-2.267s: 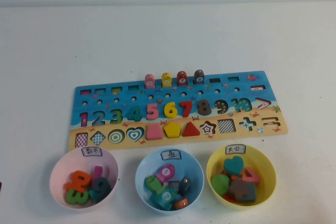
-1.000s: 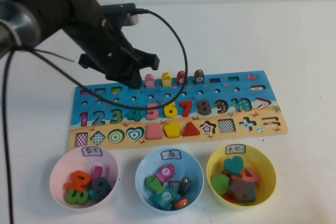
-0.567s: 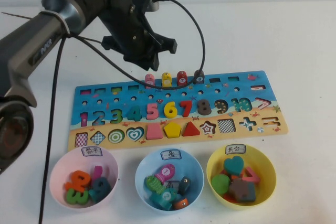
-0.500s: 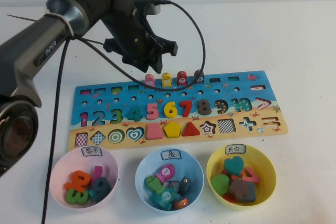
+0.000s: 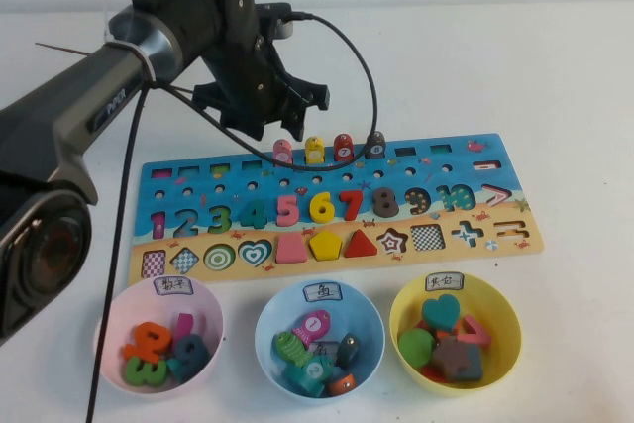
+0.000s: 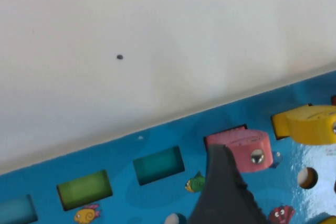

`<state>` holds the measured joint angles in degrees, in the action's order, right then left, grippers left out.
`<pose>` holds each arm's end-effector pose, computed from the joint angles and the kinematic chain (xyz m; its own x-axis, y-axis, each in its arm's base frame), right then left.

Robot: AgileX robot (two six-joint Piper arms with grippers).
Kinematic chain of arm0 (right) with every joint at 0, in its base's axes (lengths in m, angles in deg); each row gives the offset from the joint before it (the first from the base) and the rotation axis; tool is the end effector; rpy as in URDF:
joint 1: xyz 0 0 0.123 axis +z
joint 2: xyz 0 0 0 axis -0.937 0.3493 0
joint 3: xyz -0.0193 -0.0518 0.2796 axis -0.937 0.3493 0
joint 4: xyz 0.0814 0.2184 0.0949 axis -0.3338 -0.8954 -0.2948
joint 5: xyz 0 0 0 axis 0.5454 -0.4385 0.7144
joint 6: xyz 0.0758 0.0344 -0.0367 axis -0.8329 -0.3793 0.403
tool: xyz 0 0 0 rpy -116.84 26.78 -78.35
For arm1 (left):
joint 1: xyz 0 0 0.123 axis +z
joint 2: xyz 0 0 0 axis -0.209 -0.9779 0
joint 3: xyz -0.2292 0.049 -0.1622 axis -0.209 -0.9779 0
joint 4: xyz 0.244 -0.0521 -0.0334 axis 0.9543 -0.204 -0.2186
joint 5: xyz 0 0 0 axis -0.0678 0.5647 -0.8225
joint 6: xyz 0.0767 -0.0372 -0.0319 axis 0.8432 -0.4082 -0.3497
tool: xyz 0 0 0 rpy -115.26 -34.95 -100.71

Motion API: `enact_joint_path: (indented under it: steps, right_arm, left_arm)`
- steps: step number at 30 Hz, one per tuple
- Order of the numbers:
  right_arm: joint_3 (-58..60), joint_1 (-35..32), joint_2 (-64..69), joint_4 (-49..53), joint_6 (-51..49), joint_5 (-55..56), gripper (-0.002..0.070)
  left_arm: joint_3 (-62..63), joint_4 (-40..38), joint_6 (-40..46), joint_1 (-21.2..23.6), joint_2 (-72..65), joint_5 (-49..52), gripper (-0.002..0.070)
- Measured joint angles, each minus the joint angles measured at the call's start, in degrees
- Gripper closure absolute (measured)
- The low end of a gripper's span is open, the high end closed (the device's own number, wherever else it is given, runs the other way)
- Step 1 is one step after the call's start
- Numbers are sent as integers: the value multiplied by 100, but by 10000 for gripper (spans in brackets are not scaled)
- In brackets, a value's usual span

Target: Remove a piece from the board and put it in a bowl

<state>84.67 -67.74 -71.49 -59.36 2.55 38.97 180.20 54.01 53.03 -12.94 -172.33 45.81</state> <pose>0.0525 0.0079 0.1723 -0.2860 -0.0350 -0.9576 -0.1048 0.9945 -0.0050 0.4507 -0.2154 0.2331 -0.9129 0.1418 -0.3828 0.2135 0.9651 -0.1516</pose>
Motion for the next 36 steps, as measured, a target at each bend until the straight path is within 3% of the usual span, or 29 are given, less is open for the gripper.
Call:
enact_joint_path:
  steps: [36]
  right_arm:
    - [0,0,0,0,0,0,694]
  left_arm:
    - [21,23,-25,19,-481,-294,311]
